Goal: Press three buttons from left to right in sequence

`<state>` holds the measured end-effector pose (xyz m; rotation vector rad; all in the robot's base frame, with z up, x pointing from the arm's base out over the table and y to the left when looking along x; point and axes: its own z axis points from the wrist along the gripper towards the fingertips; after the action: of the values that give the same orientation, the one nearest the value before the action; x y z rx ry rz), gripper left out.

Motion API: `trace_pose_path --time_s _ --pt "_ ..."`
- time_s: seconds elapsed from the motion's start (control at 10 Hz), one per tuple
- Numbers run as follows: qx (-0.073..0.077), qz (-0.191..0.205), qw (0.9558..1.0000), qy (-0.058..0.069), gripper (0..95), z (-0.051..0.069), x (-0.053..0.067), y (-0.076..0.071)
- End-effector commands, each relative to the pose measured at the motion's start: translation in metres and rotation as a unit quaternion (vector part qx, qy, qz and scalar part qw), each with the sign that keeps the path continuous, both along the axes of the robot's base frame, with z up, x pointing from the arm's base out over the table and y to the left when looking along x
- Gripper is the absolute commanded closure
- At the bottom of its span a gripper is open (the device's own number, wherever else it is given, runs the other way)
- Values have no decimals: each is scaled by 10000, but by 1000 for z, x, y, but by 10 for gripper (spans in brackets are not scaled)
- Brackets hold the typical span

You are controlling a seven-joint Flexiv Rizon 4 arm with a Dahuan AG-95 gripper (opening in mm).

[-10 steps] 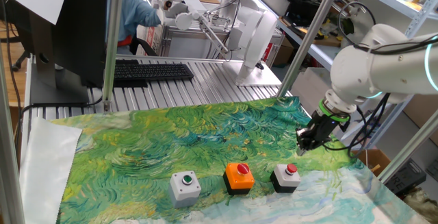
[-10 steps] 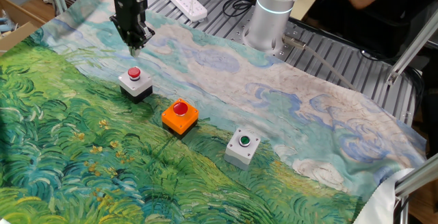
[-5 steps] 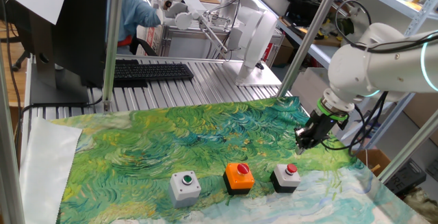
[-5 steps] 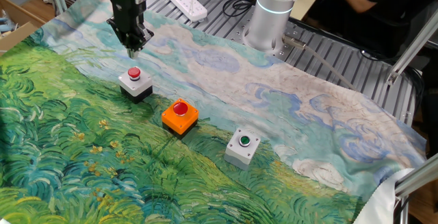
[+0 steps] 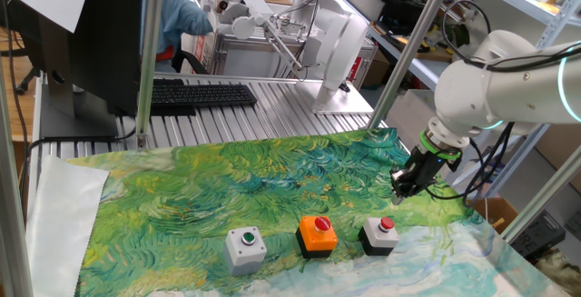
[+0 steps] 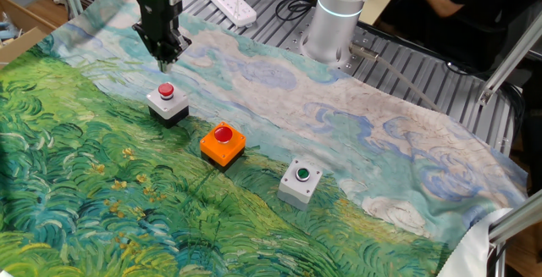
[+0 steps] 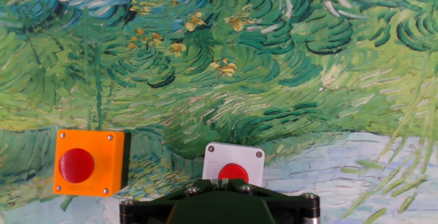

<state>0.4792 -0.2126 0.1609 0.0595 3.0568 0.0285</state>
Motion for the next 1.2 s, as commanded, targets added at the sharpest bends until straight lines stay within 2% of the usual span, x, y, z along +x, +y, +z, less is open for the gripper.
trace_pose_path --time_s 0.1,0.5,0.8,1.0,1.1,1.2 --pt "-30 -13 10000 8 950 0 0 0" --pt "-16 -109 9999 4 950 -1 -1 0" --pt "16 16 10000 -21 950 -1 -1 0" --pt "-69 315 9995 -48 950 -1 -1 0" --pt "-82 356 9993 -45 950 -1 -1 0" --pt "-136 224 9997 -14 950 -1 -1 0"
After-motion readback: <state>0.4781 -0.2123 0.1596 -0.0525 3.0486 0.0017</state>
